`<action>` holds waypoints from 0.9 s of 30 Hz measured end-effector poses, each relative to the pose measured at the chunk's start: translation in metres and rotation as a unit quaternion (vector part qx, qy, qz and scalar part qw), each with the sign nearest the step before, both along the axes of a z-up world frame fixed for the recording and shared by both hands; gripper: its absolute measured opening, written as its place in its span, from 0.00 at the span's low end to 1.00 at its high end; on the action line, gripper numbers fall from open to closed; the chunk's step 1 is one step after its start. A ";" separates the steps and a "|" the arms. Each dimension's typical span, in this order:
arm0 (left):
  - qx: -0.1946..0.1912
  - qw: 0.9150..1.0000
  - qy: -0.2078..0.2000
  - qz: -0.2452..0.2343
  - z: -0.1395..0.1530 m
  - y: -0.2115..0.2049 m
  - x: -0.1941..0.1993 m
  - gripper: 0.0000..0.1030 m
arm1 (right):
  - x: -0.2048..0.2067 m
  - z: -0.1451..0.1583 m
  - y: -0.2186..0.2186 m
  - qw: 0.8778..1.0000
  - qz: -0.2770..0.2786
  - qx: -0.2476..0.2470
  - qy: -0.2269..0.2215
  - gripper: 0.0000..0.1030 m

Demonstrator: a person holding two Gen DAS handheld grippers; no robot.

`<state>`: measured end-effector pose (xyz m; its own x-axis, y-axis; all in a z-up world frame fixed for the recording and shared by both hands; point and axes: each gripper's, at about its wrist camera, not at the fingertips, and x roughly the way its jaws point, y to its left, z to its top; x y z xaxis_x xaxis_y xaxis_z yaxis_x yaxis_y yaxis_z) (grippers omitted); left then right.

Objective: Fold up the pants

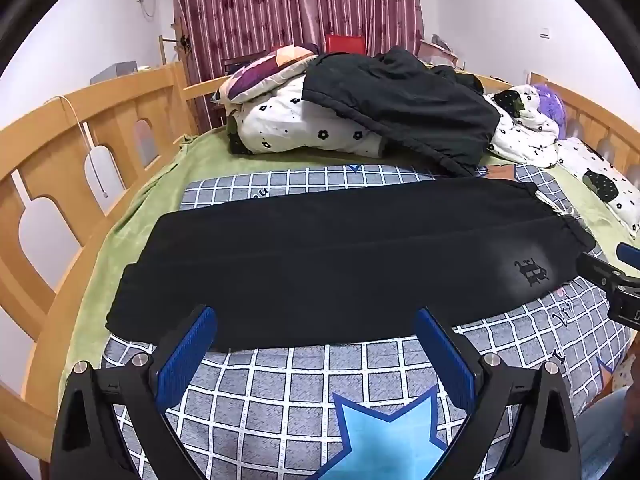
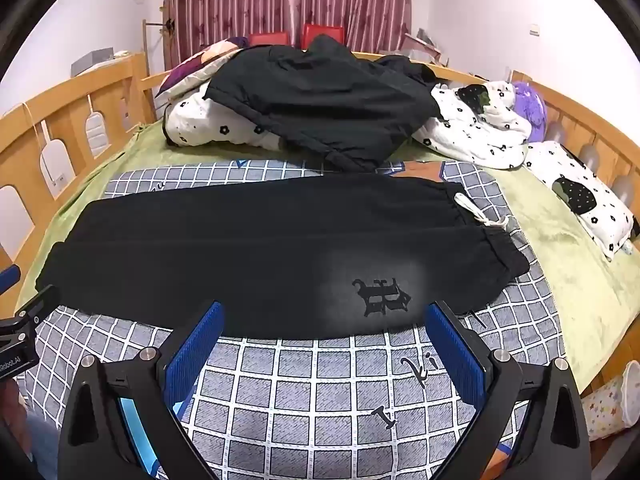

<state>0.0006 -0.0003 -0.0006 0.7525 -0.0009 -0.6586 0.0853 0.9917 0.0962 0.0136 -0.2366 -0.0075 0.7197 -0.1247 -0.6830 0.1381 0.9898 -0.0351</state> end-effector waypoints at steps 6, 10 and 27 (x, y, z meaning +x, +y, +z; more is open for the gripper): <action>-0.007 1.000 -0.005 0.018 0.002 -0.002 0.000 0.97 | 0.000 -0.001 0.003 1.000 0.005 -0.012 -0.001 0.96; -0.018 1.000 0.007 0.001 0.000 0.007 0.001 0.97 | 0.000 0.000 0.004 1.000 0.006 -0.020 0.000 0.96; -0.018 1.000 0.011 0.003 -0.001 0.008 0.001 0.97 | -0.002 -0.002 0.005 1.000 0.004 -0.022 0.000 0.96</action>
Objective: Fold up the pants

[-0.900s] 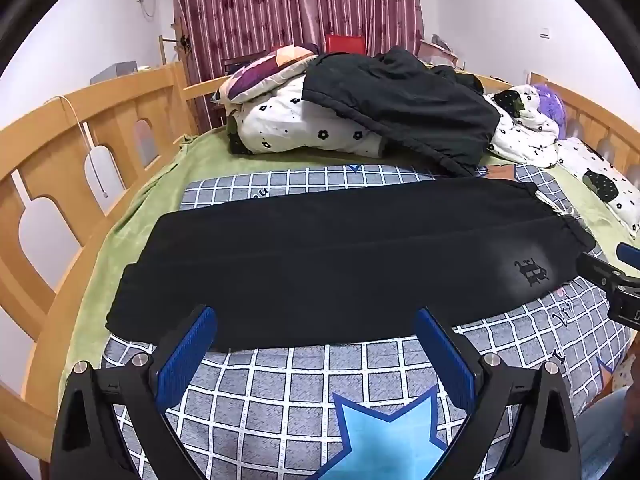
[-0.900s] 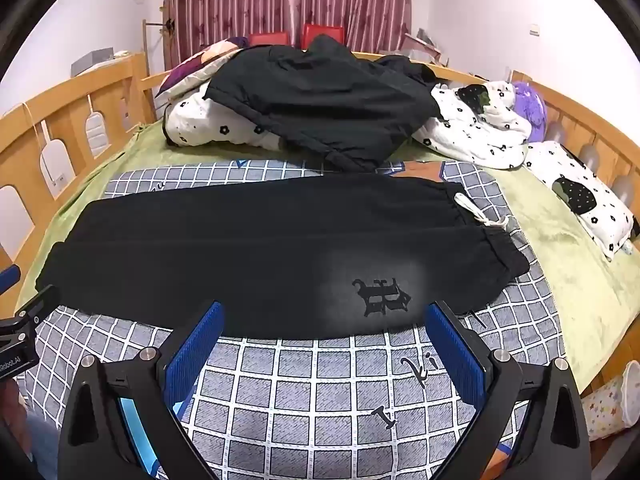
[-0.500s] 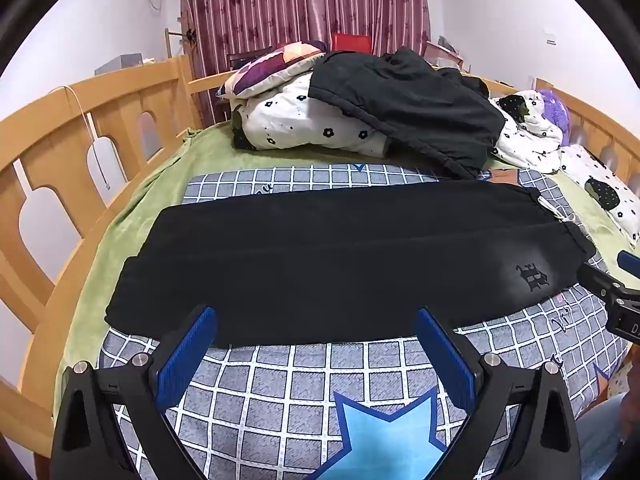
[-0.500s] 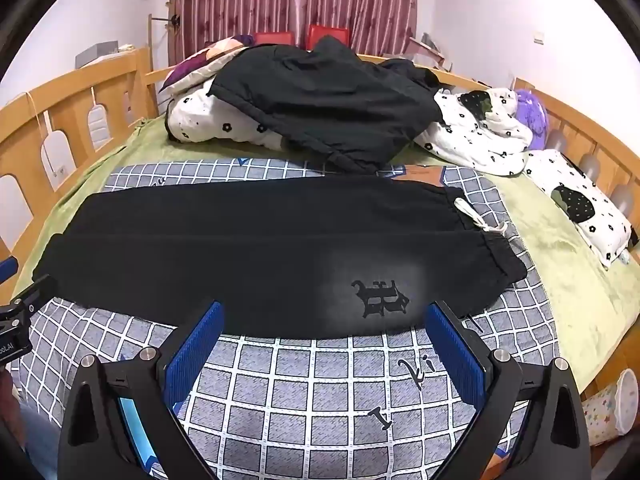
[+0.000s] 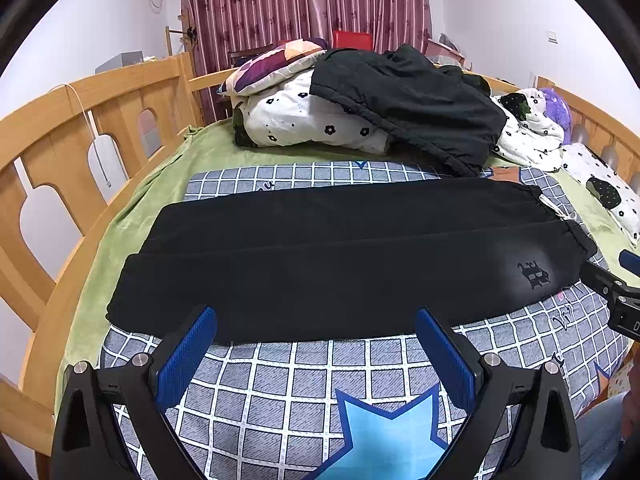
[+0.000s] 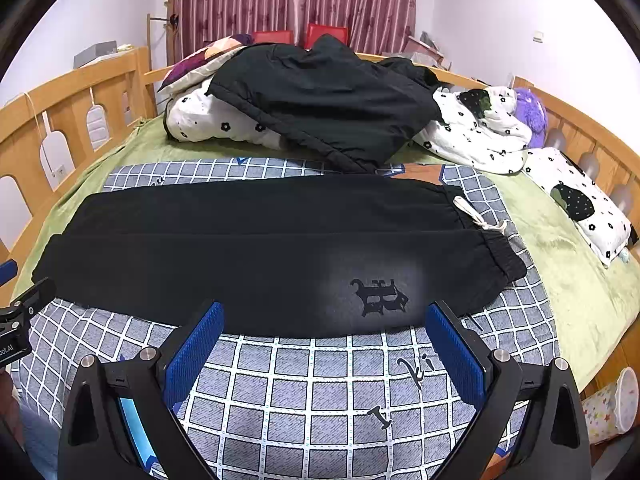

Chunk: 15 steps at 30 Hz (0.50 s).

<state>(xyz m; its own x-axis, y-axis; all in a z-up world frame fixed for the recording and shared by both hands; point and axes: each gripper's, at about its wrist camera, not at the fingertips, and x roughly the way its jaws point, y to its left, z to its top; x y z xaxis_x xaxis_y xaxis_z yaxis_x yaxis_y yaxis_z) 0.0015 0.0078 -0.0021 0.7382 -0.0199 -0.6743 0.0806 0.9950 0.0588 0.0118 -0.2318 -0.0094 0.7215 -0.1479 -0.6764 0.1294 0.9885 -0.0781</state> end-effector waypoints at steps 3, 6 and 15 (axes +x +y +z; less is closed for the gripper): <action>0.000 1.000 0.002 0.002 0.000 0.001 0.001 0.97 | 0.000 0.000 0.000 1.000 0.000 0.000 0.000 0.96; -0.001 1.000 0.004 0.005 0.000 0.002 0.001 0.97 | 0.000 0.001 0.000 1.000 0.000 0.000 0.000 0.96; 0.001 1.000 0.007 0.006 0.000 0.002 0.001 0.97 | 0.000 0.001 0.000 1.000 0.000 0.000 0.000 0.96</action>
